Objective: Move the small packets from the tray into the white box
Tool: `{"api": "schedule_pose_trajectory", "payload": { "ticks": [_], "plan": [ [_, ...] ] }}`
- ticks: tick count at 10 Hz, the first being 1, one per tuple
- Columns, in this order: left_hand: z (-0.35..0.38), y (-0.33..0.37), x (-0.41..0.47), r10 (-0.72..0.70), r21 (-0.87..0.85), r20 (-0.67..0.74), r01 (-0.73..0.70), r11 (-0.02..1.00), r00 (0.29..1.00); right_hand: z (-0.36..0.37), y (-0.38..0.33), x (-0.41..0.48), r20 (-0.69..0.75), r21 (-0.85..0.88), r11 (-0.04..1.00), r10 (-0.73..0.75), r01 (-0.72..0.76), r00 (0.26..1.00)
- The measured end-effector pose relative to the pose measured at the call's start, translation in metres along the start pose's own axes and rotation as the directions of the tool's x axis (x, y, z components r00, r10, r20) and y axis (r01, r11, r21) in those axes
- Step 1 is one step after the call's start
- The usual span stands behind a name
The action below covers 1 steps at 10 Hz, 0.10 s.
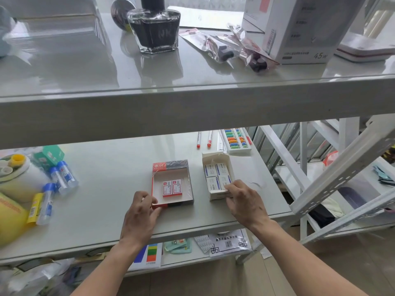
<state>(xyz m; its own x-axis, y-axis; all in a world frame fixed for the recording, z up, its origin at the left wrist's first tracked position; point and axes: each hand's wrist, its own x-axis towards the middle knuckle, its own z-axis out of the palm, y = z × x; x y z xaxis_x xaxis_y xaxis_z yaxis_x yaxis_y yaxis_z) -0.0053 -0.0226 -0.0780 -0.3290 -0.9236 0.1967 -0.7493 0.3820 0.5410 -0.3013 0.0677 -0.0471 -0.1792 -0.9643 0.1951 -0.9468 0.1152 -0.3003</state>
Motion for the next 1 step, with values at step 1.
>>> {"api": "schedule_pose_trajectory", "payload": {
  "ticks": [1],
  "plan": [
    [0.0013,-0.0023,-0.0011,-0.032,-0.006,-0.019,0.032,0.999,0.999,-0.0025,0.0011,-0.0039,-0.036,0.019,1.000,0.022,-0.021,0.999]
  ]
}}
